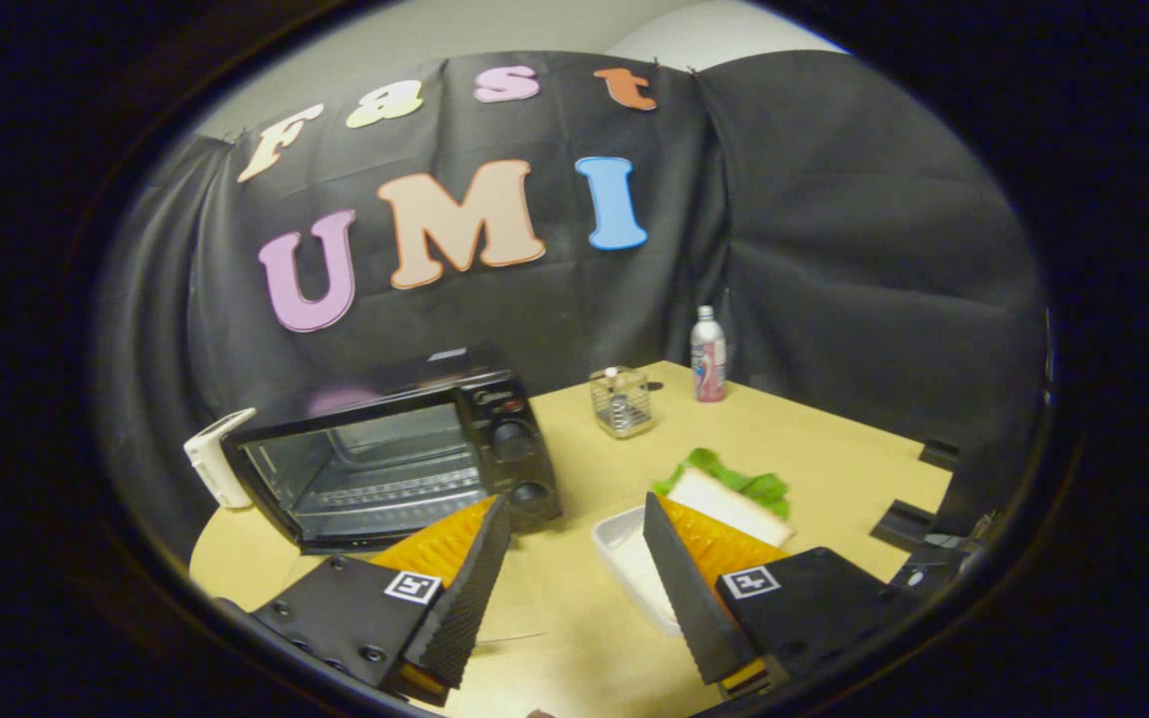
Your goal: Open the toaster oven, put the food inside, and close the toaster oven door.
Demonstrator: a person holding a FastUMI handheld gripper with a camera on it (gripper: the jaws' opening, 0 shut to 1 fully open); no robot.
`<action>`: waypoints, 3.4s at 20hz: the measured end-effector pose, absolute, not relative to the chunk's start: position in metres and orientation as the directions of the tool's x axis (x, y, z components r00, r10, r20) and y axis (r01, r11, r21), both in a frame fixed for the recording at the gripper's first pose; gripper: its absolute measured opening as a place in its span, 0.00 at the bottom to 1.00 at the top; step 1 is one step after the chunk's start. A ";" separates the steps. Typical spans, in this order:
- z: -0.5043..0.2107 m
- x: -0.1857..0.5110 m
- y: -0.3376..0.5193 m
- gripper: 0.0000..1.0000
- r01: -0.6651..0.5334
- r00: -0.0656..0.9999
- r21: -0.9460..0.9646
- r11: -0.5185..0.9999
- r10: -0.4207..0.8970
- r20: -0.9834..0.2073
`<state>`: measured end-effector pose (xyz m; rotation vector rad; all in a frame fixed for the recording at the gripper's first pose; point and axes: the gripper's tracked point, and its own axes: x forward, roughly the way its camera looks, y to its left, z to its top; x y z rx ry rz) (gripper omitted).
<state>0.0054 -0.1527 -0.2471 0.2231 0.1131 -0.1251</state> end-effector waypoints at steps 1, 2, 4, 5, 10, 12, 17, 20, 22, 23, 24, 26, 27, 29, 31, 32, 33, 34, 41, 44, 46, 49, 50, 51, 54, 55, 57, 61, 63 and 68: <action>-0.245 0.003 -0.171 0.89 0.143 0.986 0.219 0.965 -0.120 -0.116; -0.246 0.002 -0.187 0.89 0.153 0.985 0.229 0.961 -0.130 -0.112; -0.252 0.004 -0.217 0.88 0.161 0.985 0.255 0.953 -0.137 -0.109; -0.256 0.006 -0.229 0.88 0.156 0.985 0.271 0.950 -0.130 -0.113; -0.285 0.028 -0.253 0.87 0.082 0.992 0.413 0.907 -0.035 -0.120; -0.296 0.038 -0.247 0.87 0.042 0.992 0.451 0.891 0.015 -0.122; -0.324 0.055 -0.228 0.72 0.013 0.982 0.490 0.871 0.082 -0.171; -0.318 0.052 -0.231 0.58 -0.004 0.988 0.508 0.861 0.083 -0.133; -0.316 0.050 -0.227 0.49 -0.034 0.990 0.506 0.862 0.098 -0.101; -0.314 0.050 -0.225 0.44 -0.038 0.991 0.506 0.862 0.098 -0.092; -0.308 0.047 -0.222 0.40 -0.057 0.991 0.505 0.861 0.108 -0.072; -0.298 0.045 -0.222 0.35 -0.049 0.994 0.489 0.871 0.090 -0.060; -0.292 0.043 -0.221 0.35 -0.041 0.995 0.464 0.885 0.077 -0.060; -0.275 0.032 -0.220 0.35 -0.021 0.998 0.404 0.914 0.044 -0.048; -0.251 0.020 -0.217 0.35 -0.014 1.000 0.381 0.925 0.021 -0.015; -0.238 0.013 -0.209 0.35 -0.018 1.000 0.389 0.921 0.017 0.007; -0.222 0.007 -0.203 0.35 -0.024 0.999 0.401 0.916 0.009 0.039; -0.210 0.002 -0.199 0.35 -0.028 0.998 0.416 0.909 -0.001 0.069; -0.174 -0.017 -0.127 0.35 -0.121 0.984 0.709 0.695 -0.008 0.177; -0.198 -0.010 -0.086 0.34 -0.118 0.991 0.821 0.559 0.018 0.130; -0.216 -0.006 -0.057 0.34 -0.111 0.994 0.870 0.481 0.051 0.098; -0.233 0.004 -0.023 0.34 -0.096 0.995 0.913 0.397 0.069 0.075; -0.235 0.008 -0.012 0.34 -0.098 0.994 0.927 0.363 0.073 0.077; -0.235 0.015 -0.003 0.34 -0.099 0.994 0.937 0.334 0.073 0.079; -0.245 0.040 0.026 0.35 -0.066 0.996 0.949 0.308 0.075 0.046; -0.249 0.048 0.035 0.35 -0.054 0.996 0.948 0.314 0.079 0.030; -0.247 0.065 0.048 0.35 -0.061 0.997 0.944 0.326 0.073 0.040; -0.250 0.095 0.065 0.34 -0.050 0.998 0.951 0.307 0.060 0.033; -0.254 0.109 0.067 0.35 -0.032 0.999 0.950 0.312 0.044 0.020; -0.253 0.140 0.066 0.34 -0.025 0.999 0.945 0.326 0.029 0.017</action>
